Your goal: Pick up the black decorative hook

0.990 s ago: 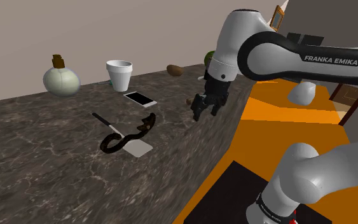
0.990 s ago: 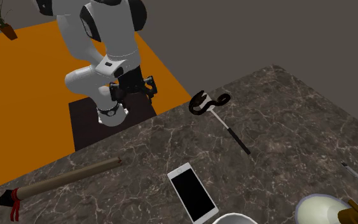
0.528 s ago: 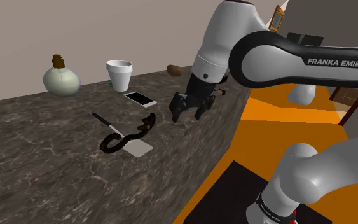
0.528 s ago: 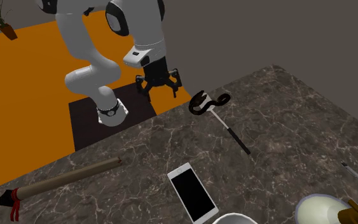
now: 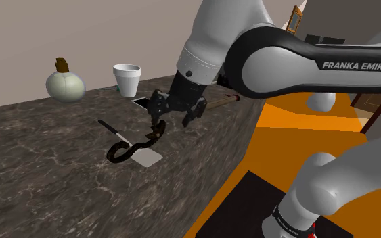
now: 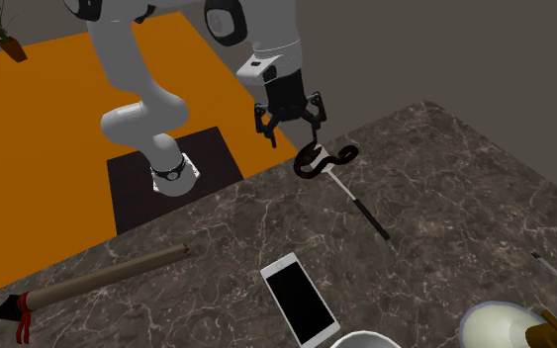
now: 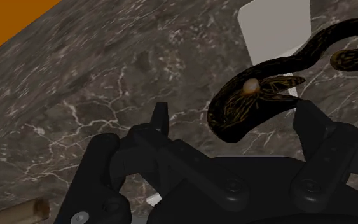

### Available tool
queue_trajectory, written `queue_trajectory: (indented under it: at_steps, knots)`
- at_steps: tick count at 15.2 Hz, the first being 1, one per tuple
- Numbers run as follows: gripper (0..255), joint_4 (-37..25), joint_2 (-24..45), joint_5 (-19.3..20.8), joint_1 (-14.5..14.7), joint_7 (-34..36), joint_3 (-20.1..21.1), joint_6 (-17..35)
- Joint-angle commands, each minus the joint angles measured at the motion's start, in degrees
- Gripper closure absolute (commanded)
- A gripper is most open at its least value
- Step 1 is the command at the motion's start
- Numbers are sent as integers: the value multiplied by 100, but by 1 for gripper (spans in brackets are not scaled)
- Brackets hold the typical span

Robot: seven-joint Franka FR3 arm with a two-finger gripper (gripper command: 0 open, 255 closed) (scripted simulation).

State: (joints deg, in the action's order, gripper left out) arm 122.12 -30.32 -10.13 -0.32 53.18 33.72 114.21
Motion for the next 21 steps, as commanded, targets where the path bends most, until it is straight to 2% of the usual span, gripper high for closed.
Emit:
queue_trajectory:
  at_steps: [1,3,10,12,13,21]
  knots:
    - [0,-333,282,136,-154,461,356,155]
    - [0,-556,464,259,-273,740,580,229]
    - [0,38,434,209,-230,779,672,799]
    - [0,38,433,209,-230,779,672,799]
    - [255,39,430,207,-228,781,673,797]
    - [255,45,423,203,-224,779,670,795]
